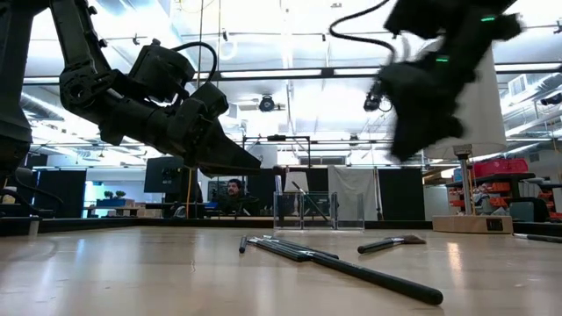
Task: Pick & Place Makeup Supplies
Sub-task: Put the black makeup brush into the transparent organizer
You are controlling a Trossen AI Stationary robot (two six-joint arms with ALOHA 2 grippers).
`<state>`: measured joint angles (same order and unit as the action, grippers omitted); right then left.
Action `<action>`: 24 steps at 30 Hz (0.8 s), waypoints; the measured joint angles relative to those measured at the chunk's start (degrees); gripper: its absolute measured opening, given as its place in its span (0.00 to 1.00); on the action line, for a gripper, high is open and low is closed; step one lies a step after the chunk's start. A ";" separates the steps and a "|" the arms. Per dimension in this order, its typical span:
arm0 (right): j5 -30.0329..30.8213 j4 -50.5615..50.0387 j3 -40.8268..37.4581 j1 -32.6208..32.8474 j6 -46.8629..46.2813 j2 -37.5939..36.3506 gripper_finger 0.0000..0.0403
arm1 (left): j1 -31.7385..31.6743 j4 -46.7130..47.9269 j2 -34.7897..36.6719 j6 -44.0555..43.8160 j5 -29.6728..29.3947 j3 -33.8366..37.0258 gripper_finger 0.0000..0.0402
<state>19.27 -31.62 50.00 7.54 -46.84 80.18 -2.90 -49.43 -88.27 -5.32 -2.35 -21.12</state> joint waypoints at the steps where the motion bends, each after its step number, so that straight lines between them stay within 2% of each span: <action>1: 1.19 -1.44 -1.69 2.74 -4.55 -0.02 0.37 | 0.00 0.00 0.00 0.01 0.00 0.00 0.48; 4: 4.64 -2.99 -8.76 9.78 -21.57 0.02 0.36 | 0.00 0.00 0.00 0.44 0.02 0.00 0.48; 8: 10.48 -2.04 -19.15 15.69 -46.19 0.07 0.37 | -0.02 0.00 0.00 0.75 0.02 0.00 0.48; 11: 16.94 -0.38 -24.01 18.05 -57.12 0.04 0.41 | -0.02 0.00 0.00 1.51 0.02 0.00 0.48; 15: 19.97 -0.53 -25.95 18.51 -60.16 -0.29 0.51 | -0.02 0.00 0.00 1.10 0.02 0.00 0.48; 19: 24.12 -3.07 -25.53 18.46 -55.88 -1.23 0.62 | -0.02 -0.01 0.00 0.40 0.02 0.00 0.48; 22: 26.70 -7.35 -24.89 18.46 -54.72 -2.19 0.65 | -0.02 -0.02 0.00 0.39 -0.49 0.00 0.48; 24: 27.31 -12.35 -24.93 18.46 -57.12 -2.34 0.65 | -0.04 -0.04 0.00 0.37 -0.86 0.00 0.48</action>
<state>46.58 -43.97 25.06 26.00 -103.96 77.84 -2.94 -49.47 -88.27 -4.95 -3.21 -21.12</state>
